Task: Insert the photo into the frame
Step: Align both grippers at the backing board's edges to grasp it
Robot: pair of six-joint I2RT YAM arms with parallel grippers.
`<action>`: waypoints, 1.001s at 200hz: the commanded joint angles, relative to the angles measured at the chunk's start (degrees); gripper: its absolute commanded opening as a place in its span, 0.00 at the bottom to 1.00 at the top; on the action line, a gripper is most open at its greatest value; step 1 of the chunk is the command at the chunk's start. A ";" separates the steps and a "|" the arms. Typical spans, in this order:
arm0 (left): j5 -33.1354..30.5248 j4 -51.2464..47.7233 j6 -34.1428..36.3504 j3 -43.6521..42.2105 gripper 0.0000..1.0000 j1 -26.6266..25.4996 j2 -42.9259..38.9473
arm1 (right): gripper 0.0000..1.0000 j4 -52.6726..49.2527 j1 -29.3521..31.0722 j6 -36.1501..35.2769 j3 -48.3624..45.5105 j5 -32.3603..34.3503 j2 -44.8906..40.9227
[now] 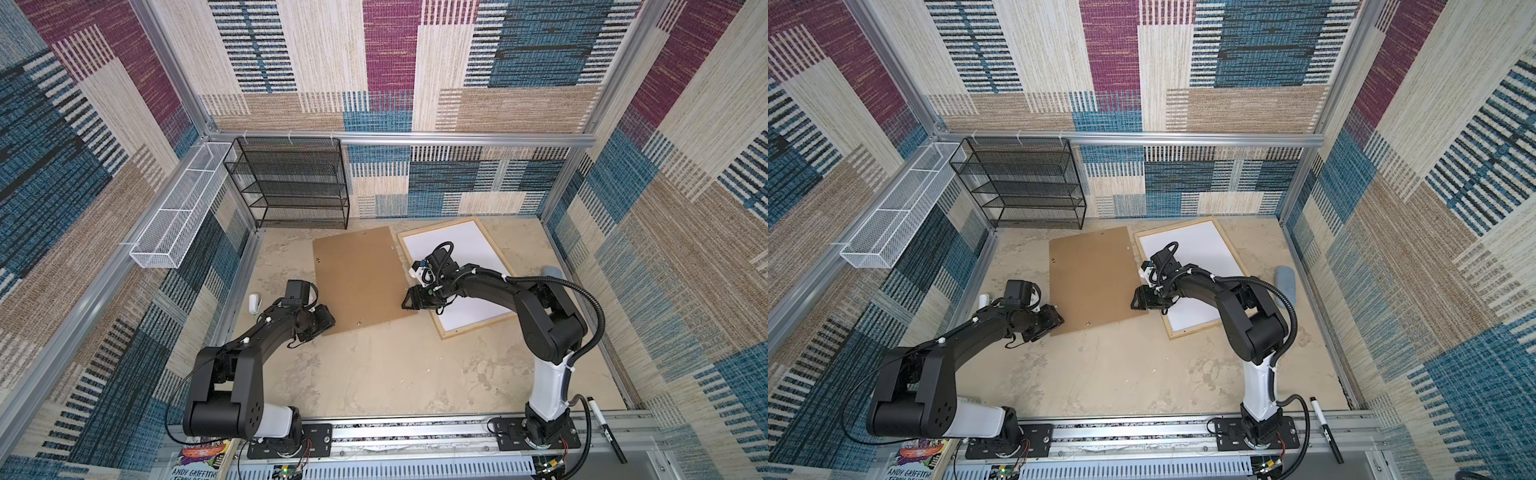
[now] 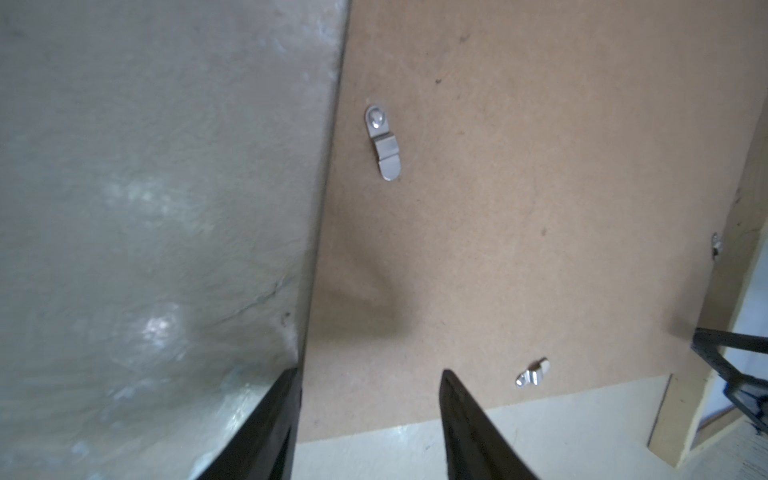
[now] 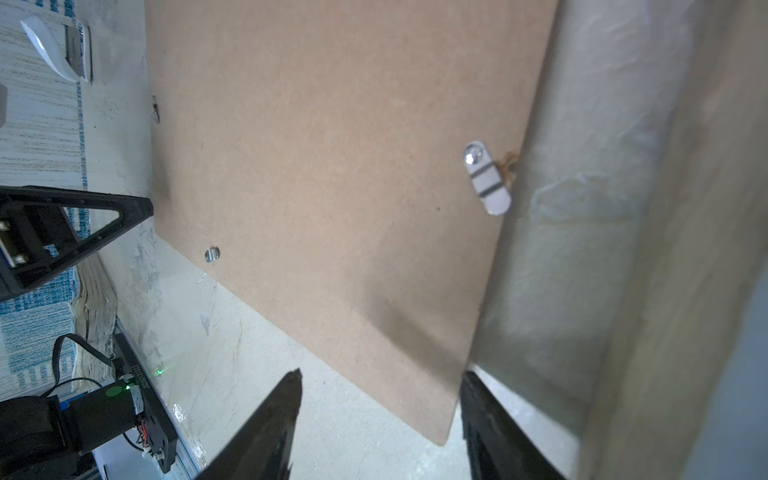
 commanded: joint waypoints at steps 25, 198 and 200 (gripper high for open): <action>6.78 0.39 -2.83 -1.93 0.56 -0.13 -5.44 | 0.62 2.36 0.28 0.95 0.49 -7.39 -2.44; -10.15 -9.01 -2.38 1.76 0.59 -0.13 -4.31 | 0.62 3.76 0.24 4.96 -1.62 2.05 0.64; -10.33 -9.52 -2.22 2.06 0.59 -0.14 -3.87 | 0.62 3.72 0.20 4.96 -1.48 2.08 0.82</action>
